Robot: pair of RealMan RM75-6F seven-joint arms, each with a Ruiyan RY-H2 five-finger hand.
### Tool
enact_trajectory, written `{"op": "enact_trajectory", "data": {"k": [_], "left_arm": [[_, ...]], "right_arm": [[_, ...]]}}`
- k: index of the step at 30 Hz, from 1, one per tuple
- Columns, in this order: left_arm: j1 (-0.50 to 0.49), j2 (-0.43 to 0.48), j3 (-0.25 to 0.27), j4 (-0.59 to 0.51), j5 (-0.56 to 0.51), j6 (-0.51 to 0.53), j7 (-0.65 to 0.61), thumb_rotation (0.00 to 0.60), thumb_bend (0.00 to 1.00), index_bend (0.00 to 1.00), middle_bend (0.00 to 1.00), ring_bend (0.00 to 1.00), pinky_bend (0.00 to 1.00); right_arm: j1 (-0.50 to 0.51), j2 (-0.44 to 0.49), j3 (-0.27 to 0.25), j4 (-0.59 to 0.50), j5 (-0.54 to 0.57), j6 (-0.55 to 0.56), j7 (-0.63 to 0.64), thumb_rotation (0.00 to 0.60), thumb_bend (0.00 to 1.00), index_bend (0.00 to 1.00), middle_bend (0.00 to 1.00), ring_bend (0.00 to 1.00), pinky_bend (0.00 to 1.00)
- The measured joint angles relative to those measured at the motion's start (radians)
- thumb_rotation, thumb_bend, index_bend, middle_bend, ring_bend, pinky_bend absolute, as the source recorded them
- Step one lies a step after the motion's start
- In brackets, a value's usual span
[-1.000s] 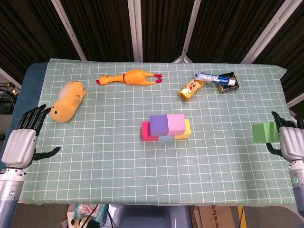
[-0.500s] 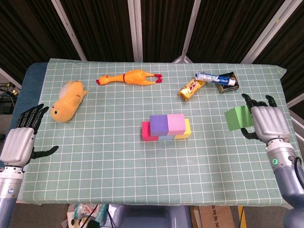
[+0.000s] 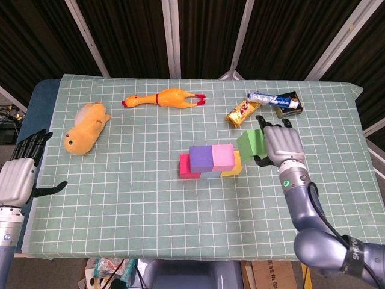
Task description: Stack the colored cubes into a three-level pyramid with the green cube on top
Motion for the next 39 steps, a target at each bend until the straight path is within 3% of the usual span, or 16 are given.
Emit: {"op": "enact_trajectory", "data": {"k": [5, 20, 29, 39], "left_arm": [[0.004, 0.013, -0.007, -0.009, 0.006, -0.001, -0.025, 0.6, 0.09, 0.0, 0.0, 0.0, 0.05], [0.009, 0.048, -0.018, -0.022, 0.0, -0.033, -0.099, 0.6, 0.09, 0.0, 0.0, 0.0, 0.05], [0.011, 0.073, -0.026, -0.018, -0.009, -0.057, -0.156, 0.6, 0.09, 0.0, 0.0, 0.0, 0.05], [0.012, 0.082, -0.03, -0.018, -0.007, -0.065, -0.177, 0.6, 0.09, 0.0, 0.0, 0.0, 0.05]], "right_arm": [[0.087, -0.102, 0.023, 0.037, 0.083, 0.108, -0.03, 0.6, 0.4, 0.0, 0.36, 0.25, 0.0], [0.219, -0.293, 0.076, 0.099, 0.162, 0.306, -0.114, 0.6, 0.4, 0.0, 0.36, 0.25, 0.0], [0.265, -0.387, 0.122, 0.167, 0.214, 0.377, -0.171, 0.6, 0.4, 0.0, 0.36, 0.25, 0.0], [0.255, -0.431, 0.154, 0.187, 0.207, 0.414, -0.191, 0.6, 0.4, 0.0, 0.36, 0.25, 0.0]]}}
